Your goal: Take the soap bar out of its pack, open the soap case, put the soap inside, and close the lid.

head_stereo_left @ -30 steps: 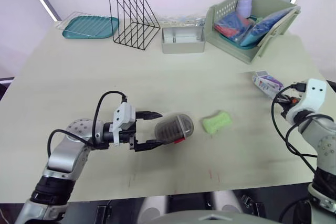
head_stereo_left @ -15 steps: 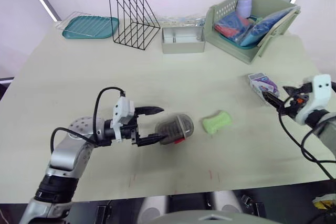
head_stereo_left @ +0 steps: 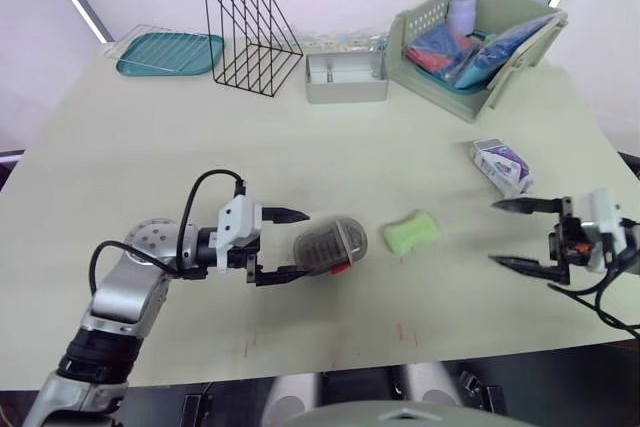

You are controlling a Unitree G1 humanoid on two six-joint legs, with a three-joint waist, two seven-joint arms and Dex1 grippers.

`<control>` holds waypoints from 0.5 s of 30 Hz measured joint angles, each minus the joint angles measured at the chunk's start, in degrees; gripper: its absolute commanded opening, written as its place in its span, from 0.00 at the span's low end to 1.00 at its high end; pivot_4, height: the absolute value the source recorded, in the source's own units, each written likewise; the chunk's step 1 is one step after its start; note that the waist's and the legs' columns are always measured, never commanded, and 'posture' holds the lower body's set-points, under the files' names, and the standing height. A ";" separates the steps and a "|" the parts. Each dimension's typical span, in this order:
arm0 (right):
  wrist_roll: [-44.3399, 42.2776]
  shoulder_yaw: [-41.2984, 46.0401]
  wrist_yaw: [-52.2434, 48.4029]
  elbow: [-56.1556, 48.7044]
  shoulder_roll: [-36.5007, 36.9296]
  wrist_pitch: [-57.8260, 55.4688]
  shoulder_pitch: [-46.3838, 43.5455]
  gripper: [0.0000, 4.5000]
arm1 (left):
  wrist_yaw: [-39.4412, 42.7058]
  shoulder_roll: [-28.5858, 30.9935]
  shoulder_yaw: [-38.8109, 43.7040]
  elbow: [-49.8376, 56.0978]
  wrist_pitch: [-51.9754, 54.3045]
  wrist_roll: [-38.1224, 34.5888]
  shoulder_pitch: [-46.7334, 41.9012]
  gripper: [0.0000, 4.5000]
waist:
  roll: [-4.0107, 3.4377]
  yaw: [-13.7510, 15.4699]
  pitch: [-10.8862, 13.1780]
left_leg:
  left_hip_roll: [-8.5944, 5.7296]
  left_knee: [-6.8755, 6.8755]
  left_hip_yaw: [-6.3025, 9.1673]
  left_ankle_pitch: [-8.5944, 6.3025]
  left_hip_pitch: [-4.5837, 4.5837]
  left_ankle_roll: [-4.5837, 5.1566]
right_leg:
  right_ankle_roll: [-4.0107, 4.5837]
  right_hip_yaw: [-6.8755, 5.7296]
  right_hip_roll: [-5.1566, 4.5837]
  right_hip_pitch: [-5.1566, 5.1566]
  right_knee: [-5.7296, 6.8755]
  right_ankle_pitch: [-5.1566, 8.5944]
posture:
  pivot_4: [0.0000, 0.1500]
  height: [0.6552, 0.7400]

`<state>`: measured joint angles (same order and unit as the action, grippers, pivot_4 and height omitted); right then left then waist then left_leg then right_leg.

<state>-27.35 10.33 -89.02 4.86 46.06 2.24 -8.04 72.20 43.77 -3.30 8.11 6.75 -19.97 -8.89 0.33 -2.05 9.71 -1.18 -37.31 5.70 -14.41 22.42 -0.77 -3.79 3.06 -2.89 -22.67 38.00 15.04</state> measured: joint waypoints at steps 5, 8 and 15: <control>1.88 -4.07 -2.98 4.27 -0.40 3.42 -3.76 0.99 | 0.19 0.73 -0.96 -1.16 -0.37 1.81 -1.33 1.00 | 0.00 0.02 0.00 | 0.00 0.00 0.04 0.00 0.01 0.00 | 0.00 -0.01 -0.02 0.00 0.00 0.00 | 1.00 1.00; 2.97 -5.75 -3.05 6.22 -1.19 5.41 -5.54 0.99 | 0.18 0.82 -1.92 -1.15 0.90 1.81 -1.88 1.00 | 0.00 -0.05 0.00 | 0.00 0.01 0.04 0.00 0.01 0.00 | 0.00 -0.02 -0.02 -0.01 0.01 0.00 | 1.00 1.00; 3.15 -5.95 -1.71 7.21 -1.46 5.64 -5.83 0.99 | -1.28 -0.02 -4.22 -0.76 1.16 3.74 -1.78 1.00 | 0.00 0.01 0.00 | -0.01 0.00 0.06 0.00 0.01 0.00 | 0.00 -0.02 -0.03 -0.01 0.01 0.00 | 1.00 1.00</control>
<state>-24.20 4.39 -90.73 12.06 44.60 7.88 -13.87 70.92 43.75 -7.53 7.35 7.91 -16.23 -10.67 0.33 -2.04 9.71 -1.19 -37.31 5.76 -14.41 22.43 -0.77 -3.79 3.05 -2.91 -22.68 38.01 15.04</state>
